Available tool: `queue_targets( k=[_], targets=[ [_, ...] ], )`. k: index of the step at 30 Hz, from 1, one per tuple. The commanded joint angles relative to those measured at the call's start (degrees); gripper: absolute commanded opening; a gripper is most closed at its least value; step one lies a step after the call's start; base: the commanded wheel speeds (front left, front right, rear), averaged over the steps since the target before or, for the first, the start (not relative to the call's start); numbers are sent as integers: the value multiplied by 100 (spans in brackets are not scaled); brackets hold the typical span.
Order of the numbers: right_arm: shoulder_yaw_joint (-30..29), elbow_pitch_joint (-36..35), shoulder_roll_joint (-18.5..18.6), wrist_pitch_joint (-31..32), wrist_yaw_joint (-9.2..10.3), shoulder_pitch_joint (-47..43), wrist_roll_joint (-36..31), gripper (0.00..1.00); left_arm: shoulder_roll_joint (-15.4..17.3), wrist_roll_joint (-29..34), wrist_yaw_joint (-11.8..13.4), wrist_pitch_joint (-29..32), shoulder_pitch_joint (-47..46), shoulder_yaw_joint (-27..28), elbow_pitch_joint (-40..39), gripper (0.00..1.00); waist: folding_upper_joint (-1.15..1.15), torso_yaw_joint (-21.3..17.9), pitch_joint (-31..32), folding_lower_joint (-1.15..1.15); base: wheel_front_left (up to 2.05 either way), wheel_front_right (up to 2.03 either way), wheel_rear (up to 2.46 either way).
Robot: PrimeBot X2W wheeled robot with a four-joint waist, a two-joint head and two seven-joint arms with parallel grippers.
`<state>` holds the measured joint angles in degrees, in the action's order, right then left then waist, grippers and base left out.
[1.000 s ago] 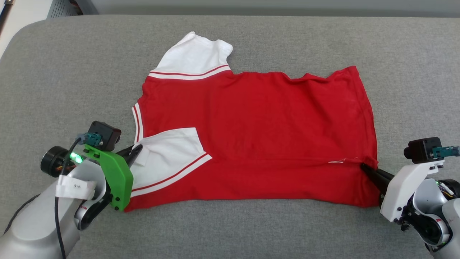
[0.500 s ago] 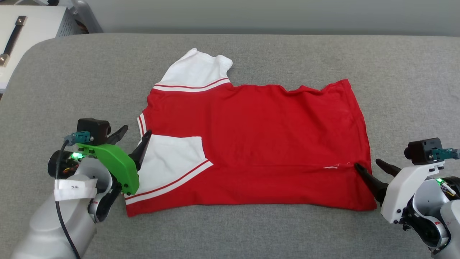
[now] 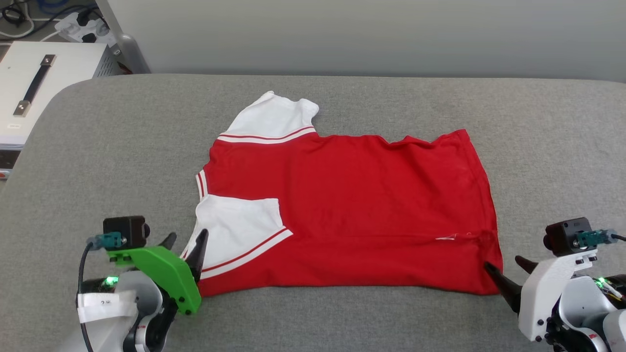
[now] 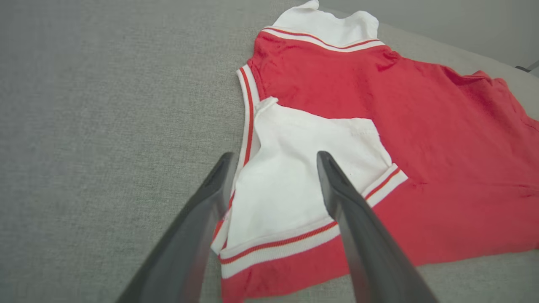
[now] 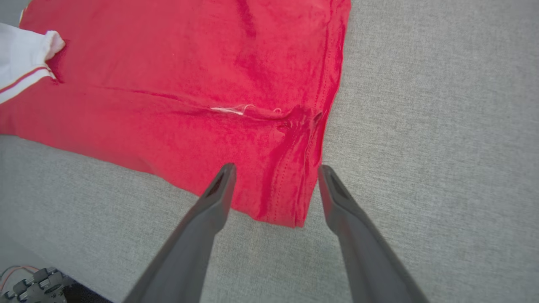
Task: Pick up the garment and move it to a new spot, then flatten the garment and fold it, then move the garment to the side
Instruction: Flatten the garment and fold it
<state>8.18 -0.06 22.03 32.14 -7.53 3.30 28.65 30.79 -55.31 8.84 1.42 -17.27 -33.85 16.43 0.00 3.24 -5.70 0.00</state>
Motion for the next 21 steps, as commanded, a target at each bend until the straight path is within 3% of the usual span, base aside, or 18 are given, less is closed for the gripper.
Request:
queue_targets(
  k=[1,10,17,21],
  targets=[
    [-73,-116,-96,154,4,-104,-109,100,105,-23,166,144,177,-8,-155,100,0,-12,-10,0,0,0,0],
    [-508,-808,-551,1063,4,-414,-586,100,694,133,1123,1145,623,-259,-1068,100,0,-100,-230,0,0,0,0],
    [-563,-1107,-723,1315,4,-394,-769,100,822,335,1573,1454,575,-379,-1023,100,0,-234,-529,0,0,0,0],
    [-550,-1157,-744,1320,4,-376,-789,100,805,365,1628,1525,512,-415,-834,100,0,-281,-635,0,0,0,0]
  ],
)
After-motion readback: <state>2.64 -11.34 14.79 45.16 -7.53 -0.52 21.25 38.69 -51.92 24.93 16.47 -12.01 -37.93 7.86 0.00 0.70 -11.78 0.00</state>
